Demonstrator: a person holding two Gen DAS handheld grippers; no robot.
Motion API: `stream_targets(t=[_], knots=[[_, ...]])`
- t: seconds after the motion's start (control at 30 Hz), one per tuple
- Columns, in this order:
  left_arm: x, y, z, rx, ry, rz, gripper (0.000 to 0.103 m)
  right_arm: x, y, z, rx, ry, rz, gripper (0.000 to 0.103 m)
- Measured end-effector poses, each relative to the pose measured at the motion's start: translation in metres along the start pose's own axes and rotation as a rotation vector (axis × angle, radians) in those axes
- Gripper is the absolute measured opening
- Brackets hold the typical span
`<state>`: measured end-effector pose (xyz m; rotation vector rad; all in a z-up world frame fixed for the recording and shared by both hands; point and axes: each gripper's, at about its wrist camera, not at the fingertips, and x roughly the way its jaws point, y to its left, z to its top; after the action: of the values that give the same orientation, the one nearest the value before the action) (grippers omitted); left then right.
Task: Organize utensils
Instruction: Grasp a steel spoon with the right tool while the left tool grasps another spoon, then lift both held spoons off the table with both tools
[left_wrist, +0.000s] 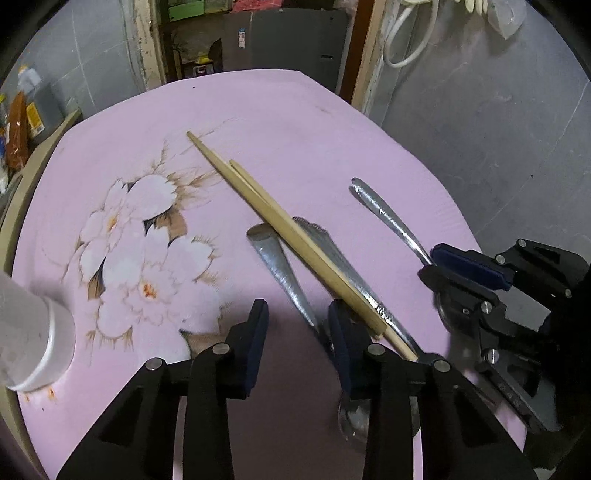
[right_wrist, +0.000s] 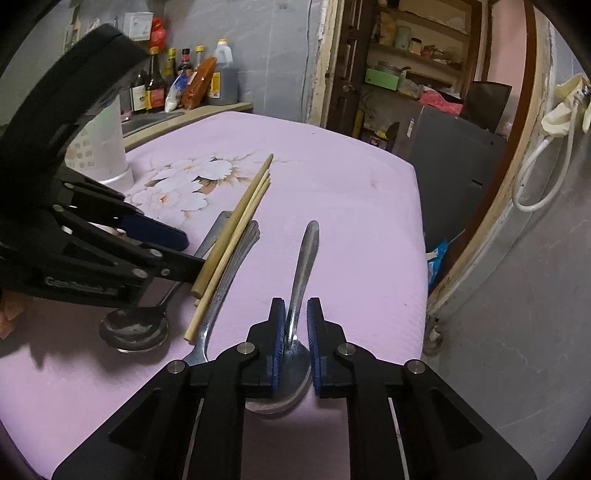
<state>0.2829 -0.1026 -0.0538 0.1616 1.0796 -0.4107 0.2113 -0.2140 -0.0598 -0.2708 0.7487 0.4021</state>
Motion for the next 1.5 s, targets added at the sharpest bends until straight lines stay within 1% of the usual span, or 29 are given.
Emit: stream_targets(t=[0.03, 0.07, 0.13, 0.3, 0.43, 0.63, 0.73, 0.8, 0.9, 1.0, 1.1, 1.17, 1.2, 1.27, 1.3, 1.33, 1.4, 1.43, 1.47, 1.5], knots=[[0.002, -0.001, 0.002, 0.006, 0.002, 0.004, 0.027, 0.000, -0.001, 0.000, 0.004, -0.001, 0.003, 0.009], [0.002, -0.002, 0.003, 0.016, 0.004, 0.007, 0.023, 0.000, -0.002, 0.000, 0.011, -0.003, 0.008, 0.009], [0.003, -0.002, 0.003, 0.013, -0.002, 0.008, 0.012, 0.000, -0.003, -0.001, 0.024, -0.005, 0.016, 0.009], [0.004, -0.001, 0.001, -0.018, -0.017, 0.020, 0.008, 0.001, -0.003, 0.000, 0.031, -0.007, 0.015, 0.009], [-0.002, 0.010, -0.005, -0.039, -0.020, 0.044, 0.005, 0.001, -0.004, -0.001, 0.038, -0.006, 0.016, 0.009], [-0.015, 0.043, -0.022, -0.101, -0.028, 0.061, 0.004, 0.002, -0.003, 0.000, 0.040, -0.004, 0.020, 0.008], [-0.024, 0.051, -0.030, -0.127, -0.036, 0.045, 0.004, 0.003, -0.003, 0.003, 0.043, 0.002, 0.030, 0.008], [-0.029, 0.053, -0.031, -0.125, -0.031, 0.050, 0.004, 0.006, -0.004, 0.006, 0.046, 0.013, 0.034, 0.008], [-0.033, 0.054, -0.036, -0.103, -0.012, 0.047, 0.005, 0.010, -0.006, 0.011, 0.064, 0.038, 0.039, 0.009], [-0.031, 0.049, -0.032, -0.054, 0.025, 0.064, 0.005, 0.014, -0.007, 0.017, 0.063, 0.073, 0.040, 0.010], [-0.025, 0.038, -0.026, 0.019, 0.072, 0.095, 0.010, 0.017, -0.011, 0.020, 0.088, 0.103, 0.055, 0.013], [-0.022, 0.032, -0.022, 0.059, 0.100, 0.102, 0.018, 0.020, -0.014, 0.023, 0.105, 0.119, 0.074, 0.017], [-0.020, 0.028, -0.021, 0.073, 0.106, 0.107, 0.018, 0.021, -0.014, 0.023, 0.108, 0.126, 0.082, 0.018], [-0.018, 0.023, -0.019, 0.097, 0.106, 0.122, 0.017, 0.023, -0.013, 0.025, 0.097, 0.141, 0.089, 0.020], [-0.018, 0.021, -0.019, 0.107, 0.102, 0.124, 0.015, 0.023, -0.012, 0.027, 0.085, 0.148, 0.086, 0.020], [-0.016, 0.020, -0.018, 0.107, 0.100, 0.123, 0.005, 0.024, -0.010, 0.028, 0.071, 0.154, 0.082, 0.020], [-0.016, 0.022, -0.017, 0.082, 0.089, 0.110, 0.005, 0.024, -0.010, 0.028, 0.069, 0.156, 0.084, 0.019], [-0.017, 0.023, -0.017, 0.072, 0.078, 0.103, 0.004, 0.024, -0.011, 0.028, 0.071, 0.155, 0.084, 0.016], [-0.018, 0.025, -0.019, 0.064, 0.064, 0.097, 0.004, 0.023, -0.011, 0.028, 0.069, 0.153, 0.084, 0.010], [-0.021, 0.026, -0.022, 0.050, 0.038, 0.087, 0.004, 0.022, -0.010, 0.028, 0.070, 0.151, 0.085, 0.007]])
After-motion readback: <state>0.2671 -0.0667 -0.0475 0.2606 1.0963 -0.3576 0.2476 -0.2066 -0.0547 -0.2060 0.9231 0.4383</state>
